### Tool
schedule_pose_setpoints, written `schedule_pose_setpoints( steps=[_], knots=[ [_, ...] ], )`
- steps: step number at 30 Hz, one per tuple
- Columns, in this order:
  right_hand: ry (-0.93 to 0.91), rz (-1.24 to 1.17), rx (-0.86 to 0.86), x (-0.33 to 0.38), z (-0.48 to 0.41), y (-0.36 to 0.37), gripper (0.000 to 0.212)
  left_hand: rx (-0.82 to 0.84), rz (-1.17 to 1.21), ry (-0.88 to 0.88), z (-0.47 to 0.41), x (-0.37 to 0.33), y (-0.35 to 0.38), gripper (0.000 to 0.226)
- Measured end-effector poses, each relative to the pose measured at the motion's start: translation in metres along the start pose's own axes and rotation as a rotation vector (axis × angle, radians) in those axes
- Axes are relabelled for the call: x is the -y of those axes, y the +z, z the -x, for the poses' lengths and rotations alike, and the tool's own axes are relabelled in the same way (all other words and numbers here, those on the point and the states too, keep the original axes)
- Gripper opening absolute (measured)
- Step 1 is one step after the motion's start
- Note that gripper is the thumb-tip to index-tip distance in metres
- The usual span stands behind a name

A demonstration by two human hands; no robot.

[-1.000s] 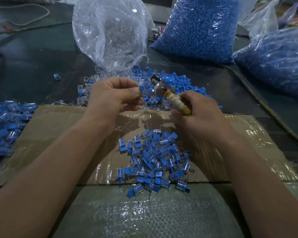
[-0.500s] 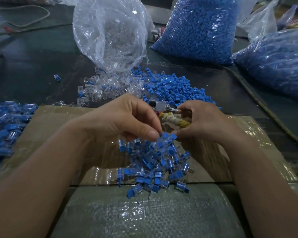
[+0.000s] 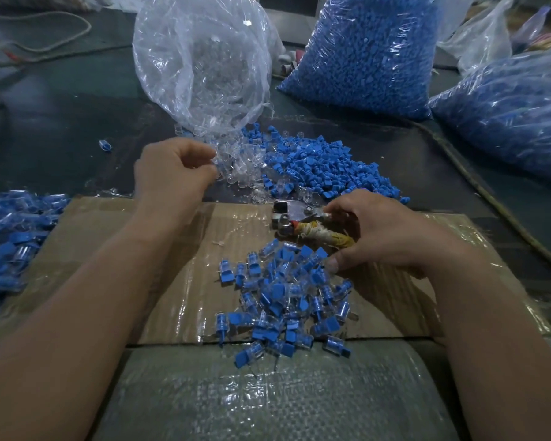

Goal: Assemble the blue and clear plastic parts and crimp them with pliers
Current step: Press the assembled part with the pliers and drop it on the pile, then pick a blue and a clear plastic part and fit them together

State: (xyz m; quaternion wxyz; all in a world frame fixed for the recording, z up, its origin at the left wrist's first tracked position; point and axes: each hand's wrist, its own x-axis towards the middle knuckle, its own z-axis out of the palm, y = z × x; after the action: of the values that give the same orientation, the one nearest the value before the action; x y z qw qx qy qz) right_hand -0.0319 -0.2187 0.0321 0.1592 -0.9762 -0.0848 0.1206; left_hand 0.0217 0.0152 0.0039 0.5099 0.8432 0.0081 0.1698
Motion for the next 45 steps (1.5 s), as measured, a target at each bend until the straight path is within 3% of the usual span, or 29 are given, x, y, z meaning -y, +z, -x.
schedule_pose_setpoints(
  steps=[5, 7, 12, 17, 21, 32, 39, 45],
  knots=[
    [-0.004, -0.035, 0.031, -0.005, 0.002, -0.003, 0.081, 0.007, -0.269, 0.128, 0.001, 0.006, 0.007, 0.03],
    [0.005, -0.106, 0.014, -0.006, 0.003, -0.004, 0.077, 0.086, -0.343, 0.157, -0.001, 0.007, 0.008, 0.034],
    [0.025, -0.217, -0.195, -0.01, -0.001, -0.004, 0.034, 0.254, -0.517, 0.185, -0.004, 0.01, 0.012, 0.044],
    [0.077, -0.241, -0.362, -0.013, -0.002, -0.006, 0.011, 0.331, -0.59, 0.239, -0.005, 0.015, 0.014, 0.036],
    [0.107, -0.252, -0.4, -0.013, -0.002, -0.006, 0.01, 0.299, -0.546, 0.316, 0.0, 0.008, 0.013, 0.027],
    [0.166, -0.236, -0.545, -0.017, -0.014, -0.001, 0.005, 0.272, -0.402, 0.296, 0.008, -0.002, 0.012, 0.029],
    [0.044, -0.079, -0.399, -0.011, -0.036, 0.013, 0.03, 0.315, -0.344, 0.297, 0.012, -0.006, 0.012, 0.034],
    [0.063, -0.02, -0.346, -0.014, -0.042, 0.016, 0.03, 0.3, -0.317, 0.318, 0.014, -0.007, 0.014, 0.026]
  ],
)
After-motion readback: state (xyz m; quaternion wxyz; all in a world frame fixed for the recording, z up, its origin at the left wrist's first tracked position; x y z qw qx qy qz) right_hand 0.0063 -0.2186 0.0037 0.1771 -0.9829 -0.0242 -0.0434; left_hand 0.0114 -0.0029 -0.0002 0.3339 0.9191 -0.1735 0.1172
